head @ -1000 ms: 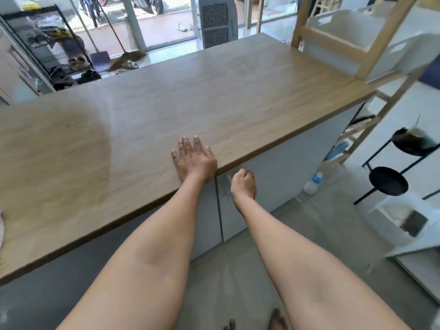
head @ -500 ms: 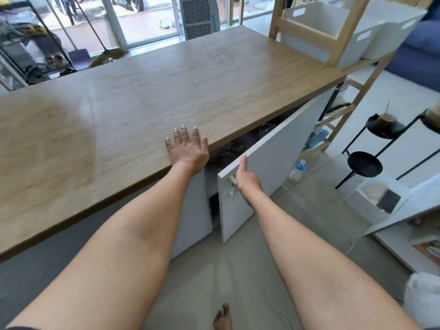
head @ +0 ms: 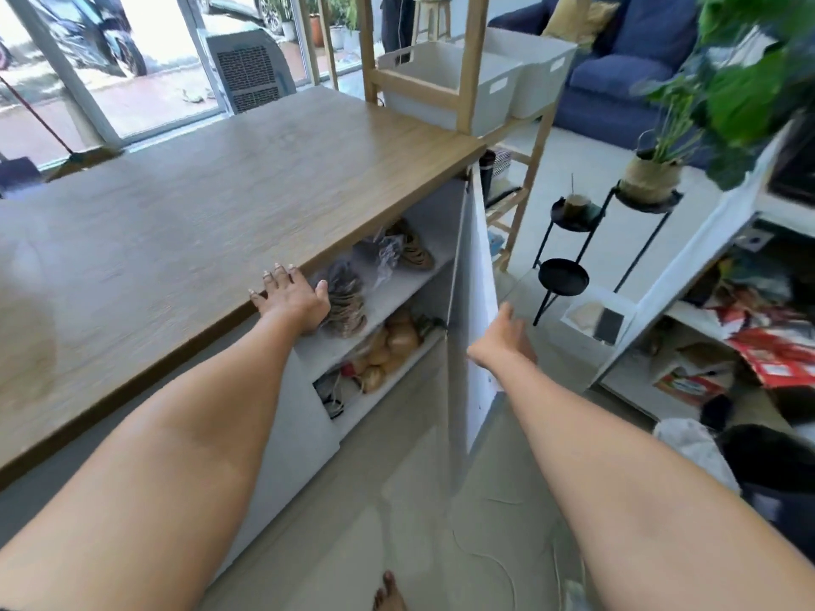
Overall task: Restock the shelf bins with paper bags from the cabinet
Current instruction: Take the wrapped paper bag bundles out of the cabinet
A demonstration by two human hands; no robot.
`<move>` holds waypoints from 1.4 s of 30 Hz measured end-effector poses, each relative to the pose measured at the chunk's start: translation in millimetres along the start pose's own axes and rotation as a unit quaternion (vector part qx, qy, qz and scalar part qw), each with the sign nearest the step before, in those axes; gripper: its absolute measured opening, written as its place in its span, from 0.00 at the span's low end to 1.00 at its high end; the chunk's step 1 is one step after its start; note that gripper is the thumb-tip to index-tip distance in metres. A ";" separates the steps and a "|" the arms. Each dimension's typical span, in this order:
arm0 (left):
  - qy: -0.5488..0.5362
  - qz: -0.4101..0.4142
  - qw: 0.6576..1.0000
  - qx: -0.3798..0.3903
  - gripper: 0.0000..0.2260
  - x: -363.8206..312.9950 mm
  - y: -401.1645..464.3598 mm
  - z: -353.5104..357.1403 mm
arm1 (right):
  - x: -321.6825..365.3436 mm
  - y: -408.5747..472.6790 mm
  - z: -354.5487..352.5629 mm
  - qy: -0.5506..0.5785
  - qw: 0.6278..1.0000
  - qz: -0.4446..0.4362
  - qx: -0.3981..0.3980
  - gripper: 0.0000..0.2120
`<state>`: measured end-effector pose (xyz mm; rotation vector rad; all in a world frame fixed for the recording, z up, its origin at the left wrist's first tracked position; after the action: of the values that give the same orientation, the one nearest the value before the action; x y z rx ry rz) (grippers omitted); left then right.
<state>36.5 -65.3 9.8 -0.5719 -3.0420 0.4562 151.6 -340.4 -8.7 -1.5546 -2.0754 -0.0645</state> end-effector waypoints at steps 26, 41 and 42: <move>0.083 0.166 0.982 0.032 0.31 -84.7 -27.5 20.0 | -48.5 65.9 -44.0 -0.099 0.992 -0.070 -0.018 0.31; 0.055 0.149 0.978 0.136 0.31 -110.0 4.0 5.2 | 22.8 122.1 -48.3 -0.073 0.986 -0.140 0.044 0.31; 0.058 0.149 0.978 0.137 0.31 -117.2 7.4 6.2 | 21.1 130.2 -51.4 -0.070 0.987 -0.137 0.044 0.31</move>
<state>148.1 -102.4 6.5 -0.9992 -2.7226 0.8018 285.0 -296.6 8.7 -1.2447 -2.3573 0.0374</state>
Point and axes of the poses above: each hand's wrist, its own y-axis towards the middle knuckle, its own z-axis out of the palm, x = y × z, the point moved 4 cm from there along y, towards the middle knuckle, and after that the axes turned 15 degrees about -z, right-handed, at the moved point
